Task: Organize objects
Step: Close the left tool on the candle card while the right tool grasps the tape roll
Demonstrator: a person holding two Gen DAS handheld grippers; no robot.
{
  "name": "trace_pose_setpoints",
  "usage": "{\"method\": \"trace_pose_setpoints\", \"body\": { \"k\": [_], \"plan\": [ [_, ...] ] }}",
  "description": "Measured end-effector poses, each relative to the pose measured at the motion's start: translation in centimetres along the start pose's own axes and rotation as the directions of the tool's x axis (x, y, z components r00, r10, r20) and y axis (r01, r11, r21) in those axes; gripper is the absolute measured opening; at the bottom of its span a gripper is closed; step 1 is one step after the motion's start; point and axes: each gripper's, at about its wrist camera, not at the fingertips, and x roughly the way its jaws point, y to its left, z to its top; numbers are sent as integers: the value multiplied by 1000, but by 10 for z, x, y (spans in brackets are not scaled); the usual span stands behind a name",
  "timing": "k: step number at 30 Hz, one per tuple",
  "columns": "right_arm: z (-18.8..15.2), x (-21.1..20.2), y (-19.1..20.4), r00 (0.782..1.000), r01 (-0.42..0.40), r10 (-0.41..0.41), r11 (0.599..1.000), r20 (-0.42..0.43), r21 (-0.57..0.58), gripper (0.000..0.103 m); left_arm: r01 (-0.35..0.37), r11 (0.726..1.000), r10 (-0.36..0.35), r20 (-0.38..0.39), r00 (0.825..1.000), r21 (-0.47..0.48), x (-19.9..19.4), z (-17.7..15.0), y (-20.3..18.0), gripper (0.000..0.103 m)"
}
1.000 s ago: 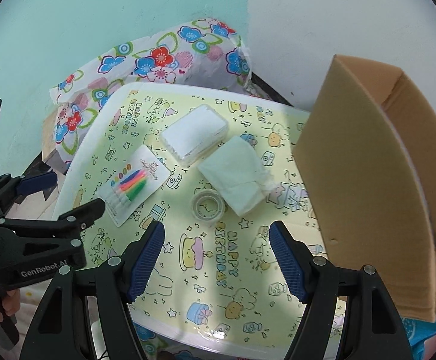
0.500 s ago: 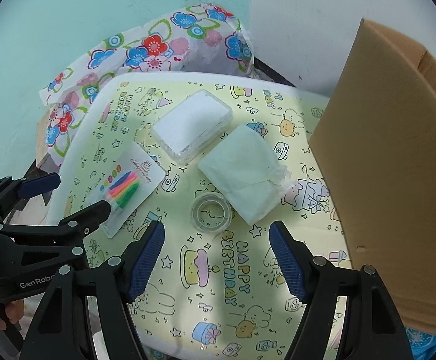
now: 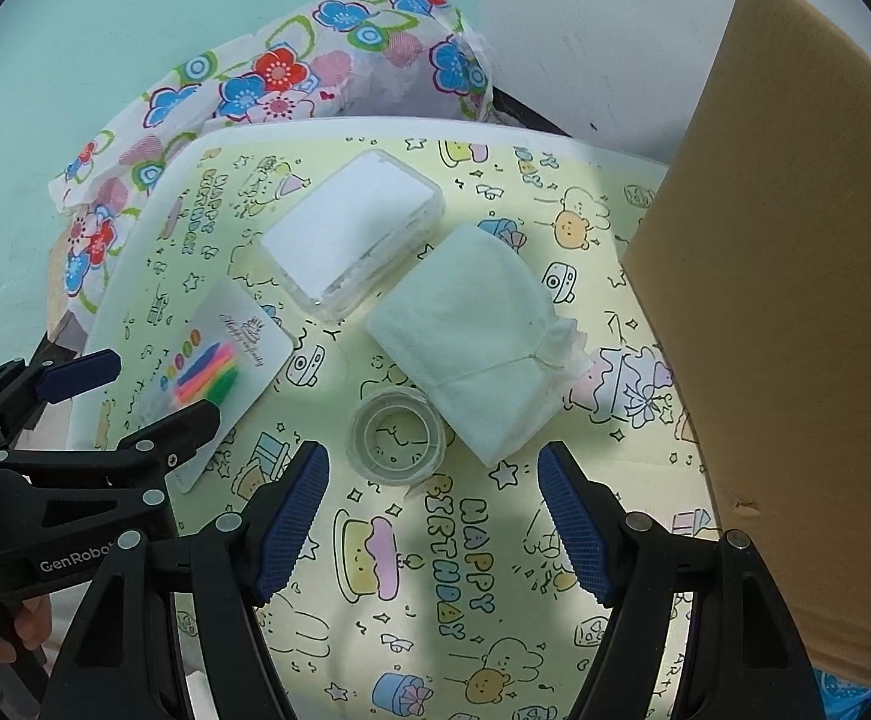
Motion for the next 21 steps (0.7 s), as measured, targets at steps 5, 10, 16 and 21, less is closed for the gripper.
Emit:
{"method": "trace_pose_setpoints", "body": {
  "k": [5,10,16,21],
  "plan": [
    [1,8,4,1000,13,-13,1000,-22,-3,76,-3,1000,3,-13,1000,9,10,2,0,87],
    [3,15,7,999,17,-17,1000,-34,-2,76,-13,1000,14,-17,1000,25,16,1,0,87],
    [4,22,6,999,14,-13,1000,-50,14,76,-13,1000,13,-30,999,21,25,3,0,87],
    [4,26,3,998,13,-11,999,-61,31,76,-13,1000,13,-21,1000,23,29,4,-1,88]
  ]
}}
